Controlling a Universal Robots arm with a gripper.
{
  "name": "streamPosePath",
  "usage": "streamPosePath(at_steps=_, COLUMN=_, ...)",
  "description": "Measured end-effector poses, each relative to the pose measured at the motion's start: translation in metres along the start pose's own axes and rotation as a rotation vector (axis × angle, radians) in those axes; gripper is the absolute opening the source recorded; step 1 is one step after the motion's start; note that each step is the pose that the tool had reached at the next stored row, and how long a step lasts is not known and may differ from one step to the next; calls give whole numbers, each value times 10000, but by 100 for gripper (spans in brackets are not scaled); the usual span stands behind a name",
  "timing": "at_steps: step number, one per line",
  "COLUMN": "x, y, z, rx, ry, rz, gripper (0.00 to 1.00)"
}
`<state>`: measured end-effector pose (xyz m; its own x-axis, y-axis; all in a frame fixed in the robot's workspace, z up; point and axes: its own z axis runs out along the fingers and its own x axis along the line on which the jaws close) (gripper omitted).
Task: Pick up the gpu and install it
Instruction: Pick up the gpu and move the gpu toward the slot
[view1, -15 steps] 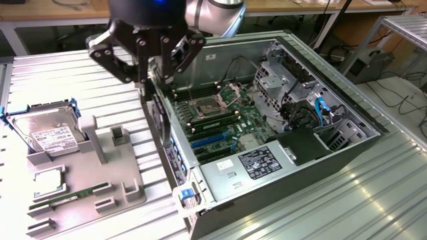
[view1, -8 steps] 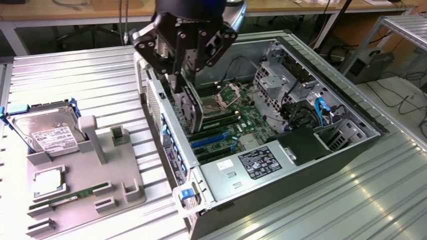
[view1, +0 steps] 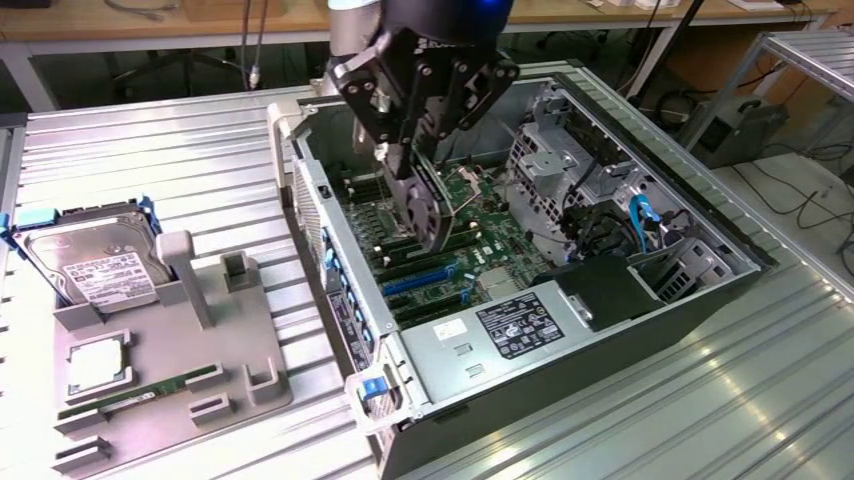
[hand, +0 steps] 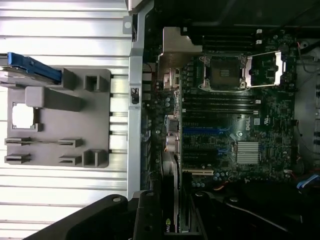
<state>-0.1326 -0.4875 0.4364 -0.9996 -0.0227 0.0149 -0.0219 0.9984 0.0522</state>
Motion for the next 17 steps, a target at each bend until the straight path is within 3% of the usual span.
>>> streamPosePath(at_steps=2, x=-95, y=15, z=32, rx=0, ry=9, rz=1, gripper=26)
streamPosePath(at_steps=3, x=-222, y=50, z=83, rx=0, ry=13, rz=0, gripper=26)
streamPosePath(at_steps=9, x=-591, y=190, z=230, rx=2, ry=13, rz=2, gripper=26)
streamPosePath(at_steps=17, x=-979, y=314, z=412, rx=2, ry=13, rz=0, gripper=26)
